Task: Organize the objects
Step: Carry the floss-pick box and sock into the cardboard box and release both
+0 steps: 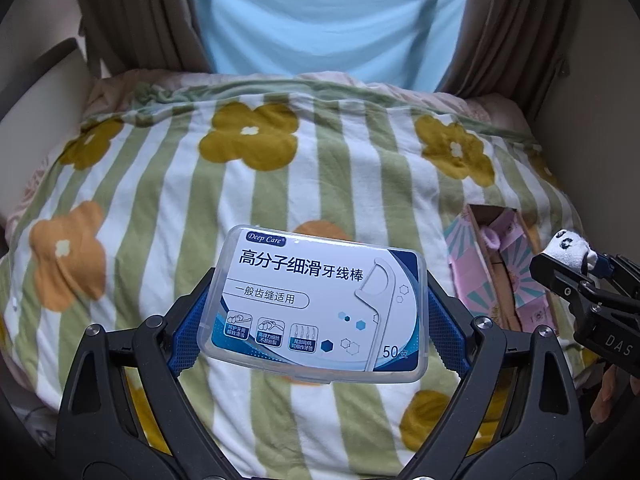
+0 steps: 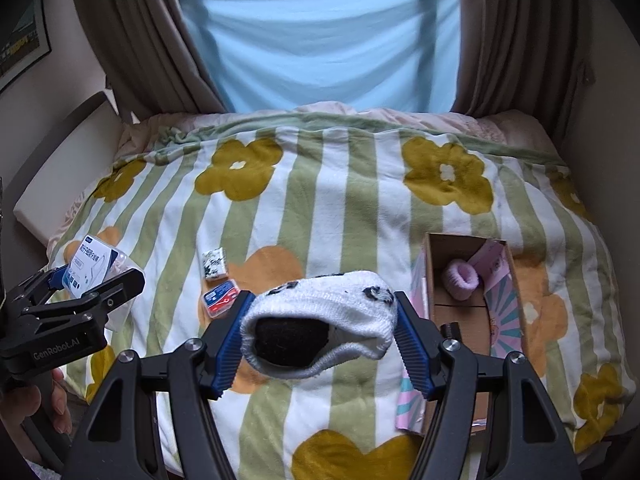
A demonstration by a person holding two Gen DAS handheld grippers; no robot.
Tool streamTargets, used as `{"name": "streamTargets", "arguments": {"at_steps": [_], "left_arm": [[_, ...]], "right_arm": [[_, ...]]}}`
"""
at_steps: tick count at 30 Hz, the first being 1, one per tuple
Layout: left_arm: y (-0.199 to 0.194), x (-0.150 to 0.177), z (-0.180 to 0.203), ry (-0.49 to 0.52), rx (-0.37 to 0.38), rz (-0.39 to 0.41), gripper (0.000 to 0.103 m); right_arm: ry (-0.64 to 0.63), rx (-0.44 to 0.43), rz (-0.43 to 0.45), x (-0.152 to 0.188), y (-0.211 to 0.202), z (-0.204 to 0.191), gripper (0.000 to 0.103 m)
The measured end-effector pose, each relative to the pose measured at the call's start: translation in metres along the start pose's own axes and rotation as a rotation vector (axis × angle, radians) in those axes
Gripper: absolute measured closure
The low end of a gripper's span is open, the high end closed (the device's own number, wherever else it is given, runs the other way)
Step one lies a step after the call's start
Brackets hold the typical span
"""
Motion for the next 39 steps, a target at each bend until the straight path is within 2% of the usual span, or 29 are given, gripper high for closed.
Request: {"name": "streamTargets", "arguments": {"at_steps": [11,21,28,39], "left_arm": [[0.018,-0.04,0.094,0.152,0.1,-0.001,0.011],[0.067,-0.059,0.209,0.303,0.215,-0.068,0.011],[0.123,-0.052,0.288,0.42,0.274,-0.146,0.011],[0.223,-0.02,0.385,0.62,0.323,-0.265,0.011]], "right_arm": [[0.127,0.077,0.004,0.003,-0.012,0.078,0.04],[0.242,0.157,-0.06,0.03,0.001,0.158,0.04],[0.314,0.175,-0.14,0.061,0.036,0.201,0.04],[0.35,0.131,-0.248,0.094,0.117,0.227,0.04]]}}
Point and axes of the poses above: each gripper's, at about its wrist camera, not at the fingertips, and y roughly the way its jaws point, z to its right, x to its underside, the point moved 10 cm from there along y, roughly the way its jaws point, and after that the axes turned 5 degrees about -z, right-handed, at the moved point
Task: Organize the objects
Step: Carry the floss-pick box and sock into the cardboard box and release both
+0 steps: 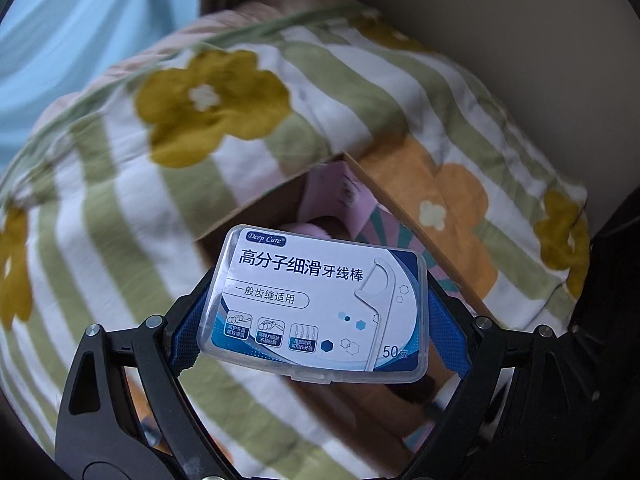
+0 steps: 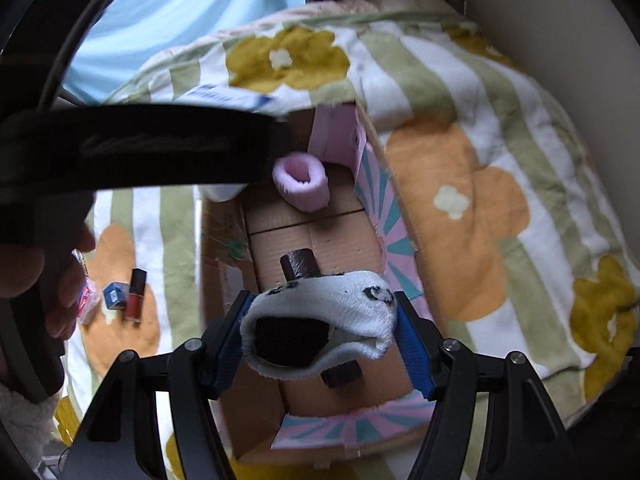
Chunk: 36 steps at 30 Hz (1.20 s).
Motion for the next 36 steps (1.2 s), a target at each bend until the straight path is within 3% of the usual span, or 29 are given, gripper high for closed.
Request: {"name": "streamTargets", "arguments": {"at_steps": [6,12,17,18,19,20,24,36], "left_arm": [[0.067,-0.007,0.019,0.092,0.019,-0.063,0.011],[0.096,-0.005,0.022,0.134,0.026,-0.082,0.011],[0.102,-0.009,0.026,0.156,0.049,-0.083,0.01],[0.102,-0.01,0.028,0.166,0.046,-0.083,0.009],[0.101,-0.011,0.029,0.176,0.039,-0.083,0.0],[0.099,-0.013,0.029,0.186,0.027,-0.074,0.0],[0.089,-0.018,0.03,0.213,0.023,-0.047,0.0],[0.075,-0.011,0.019,0.191,0.022,-0.055,0.0]], "right_arm": [[0.018,-0.008,-0.006,-0.002,0.042,0.002,0.04],[0.021,0.0,0.013,-0.003,0.059,0.003,0.04],[0.018,-0.008,0.027,-0.005,0.064,0.001,0.038],[0.023,-0.017,0.021,-0.005,0.066,0.001,0.033],[0.031,-0.023,0.016,-0.005,0.067,0.001,0.028],[0.042,-0.024,0.027,-0.005,0.067,0.002,0.017],[0.057,-0.057,0.089,-0.004,0.058,-0.003,0.001],[0.064,-0.04,0.092,0.002,0.044,-0.003,0.001]]}}
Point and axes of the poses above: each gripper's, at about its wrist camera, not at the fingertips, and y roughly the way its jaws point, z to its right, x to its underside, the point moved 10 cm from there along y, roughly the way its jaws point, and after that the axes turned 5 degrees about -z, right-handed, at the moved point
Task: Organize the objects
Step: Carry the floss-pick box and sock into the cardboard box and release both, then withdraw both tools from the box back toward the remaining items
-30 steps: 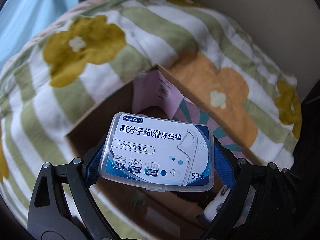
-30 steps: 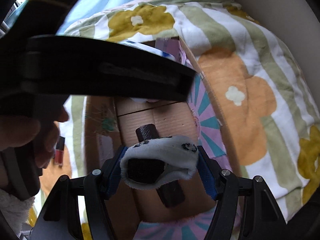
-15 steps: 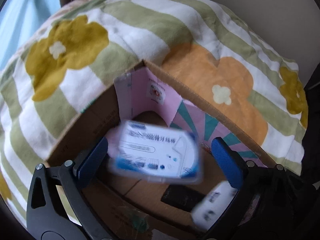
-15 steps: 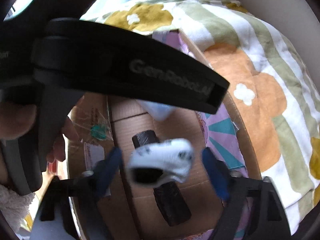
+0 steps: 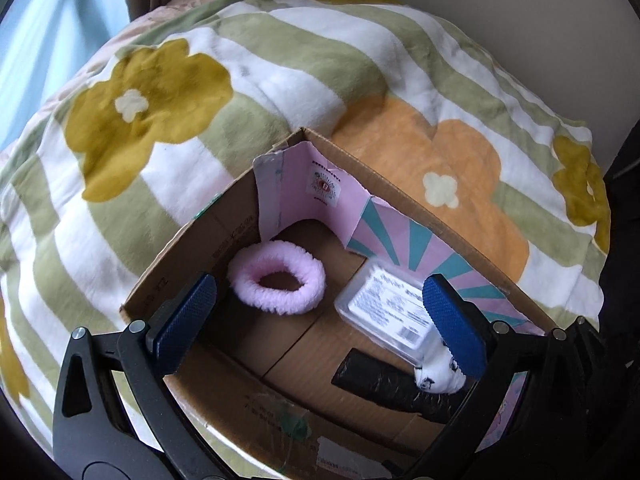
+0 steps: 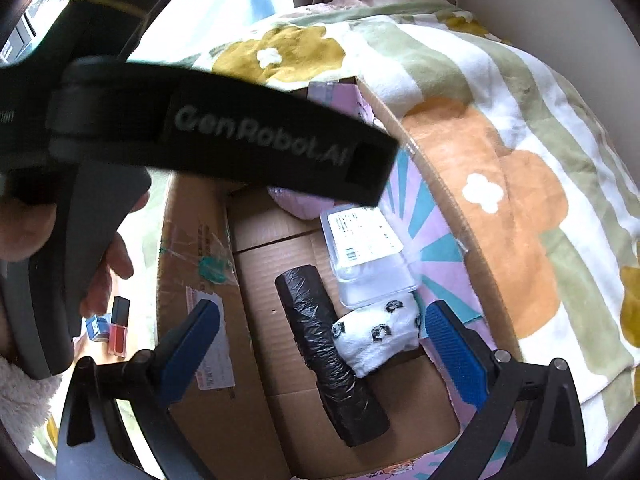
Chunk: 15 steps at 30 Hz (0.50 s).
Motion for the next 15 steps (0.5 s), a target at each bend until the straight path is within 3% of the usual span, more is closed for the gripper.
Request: {"name": "streamTargets", "arguments": {"at_steps": [7,15], "left_arm": [[-0.023,0.003,0.001,-0.013,0.001,0.02,0.0],[-0.084,0.01,0.004,-0.046,-0.019,0.064,0.0]], "right_arm": [[-0.026,0.015,0.008,-0.002,-0.021,-0.006,0.001],[-0.07,0.04,0.036,-0.01,-0.055,-0.015,0.001]]}}
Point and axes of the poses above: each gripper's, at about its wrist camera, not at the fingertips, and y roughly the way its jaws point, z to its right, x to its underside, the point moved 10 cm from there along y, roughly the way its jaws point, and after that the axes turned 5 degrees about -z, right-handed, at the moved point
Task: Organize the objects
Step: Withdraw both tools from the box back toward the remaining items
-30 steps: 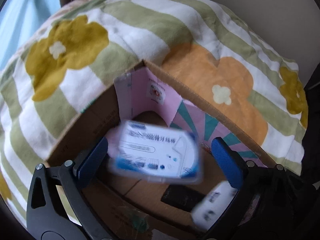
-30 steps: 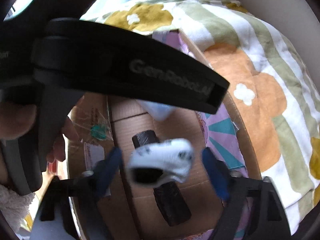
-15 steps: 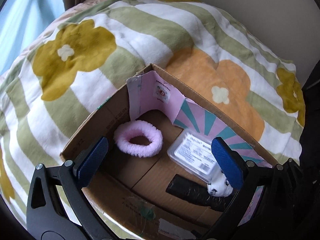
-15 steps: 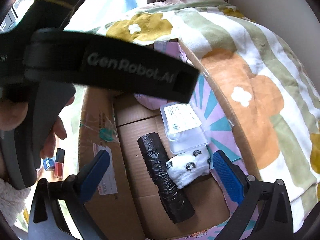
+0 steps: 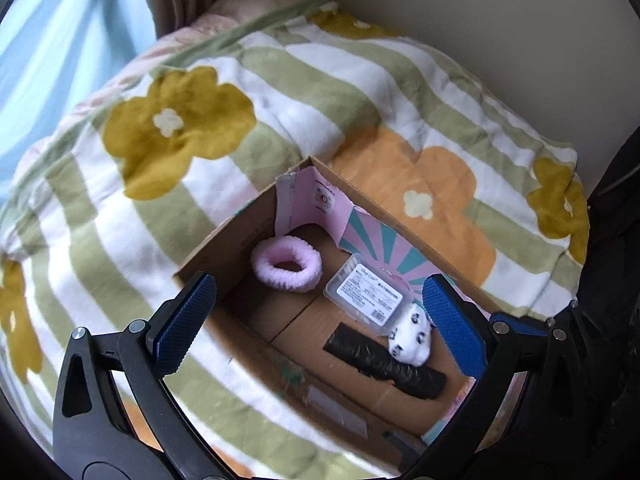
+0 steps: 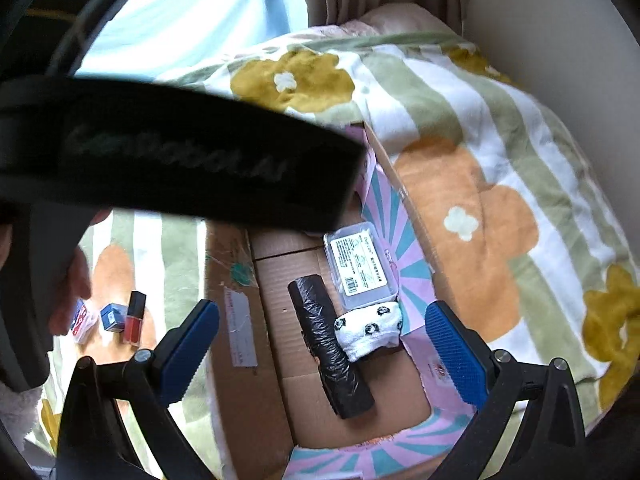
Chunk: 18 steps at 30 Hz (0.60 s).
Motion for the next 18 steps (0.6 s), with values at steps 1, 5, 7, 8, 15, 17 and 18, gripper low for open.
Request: {"name": "streamTargets", "arguments": {"at_steps": [1,5,7,8,15,17,18], "left_arm": [[-0.007,0.001,0.0,-0.003,-0.001,0.005,0.0],[-0.041,0.01,-0.001,-0.032,-0.009,0.029,0.0],[-0.061,0.016,-0.002,-0.046,-0.016,0.047,0.0],[-0.07,0.02,-0.003,-0.053,-0.021,0.054,0.0],[-0.136,0.065,-0.025,-0.145,-0.083,0.109,0.0],[-0.151,0.08,-0.034,-0.179,-0.095,0.122,0.0],[-0.16,0.089,-0.039,-0.2,-0.1,0.13,0.0]], "right_arm": [[-0.008,-0.003,0.005,-0.001,-0.008,-0.002,0.001],[-0.031,-0.016,0.018,-0.004,-0.028,-0.006,0.001],[-0.047,-0.02,0.028,-0.003,-0.04,-0.012,0.001],[-0.057,-0.022,0.032,-0.001,-0.047,-0.016,0.001],[-0.129,-0.057,0.064,0.006,-0.089,-0.043,0.001],[-0.147,-0.06,0.081,0.006,-0.101,-0.052,0.001],[-0.156,-0.06,0.089,0.005,-0.106,-0.057,0.001]]}}
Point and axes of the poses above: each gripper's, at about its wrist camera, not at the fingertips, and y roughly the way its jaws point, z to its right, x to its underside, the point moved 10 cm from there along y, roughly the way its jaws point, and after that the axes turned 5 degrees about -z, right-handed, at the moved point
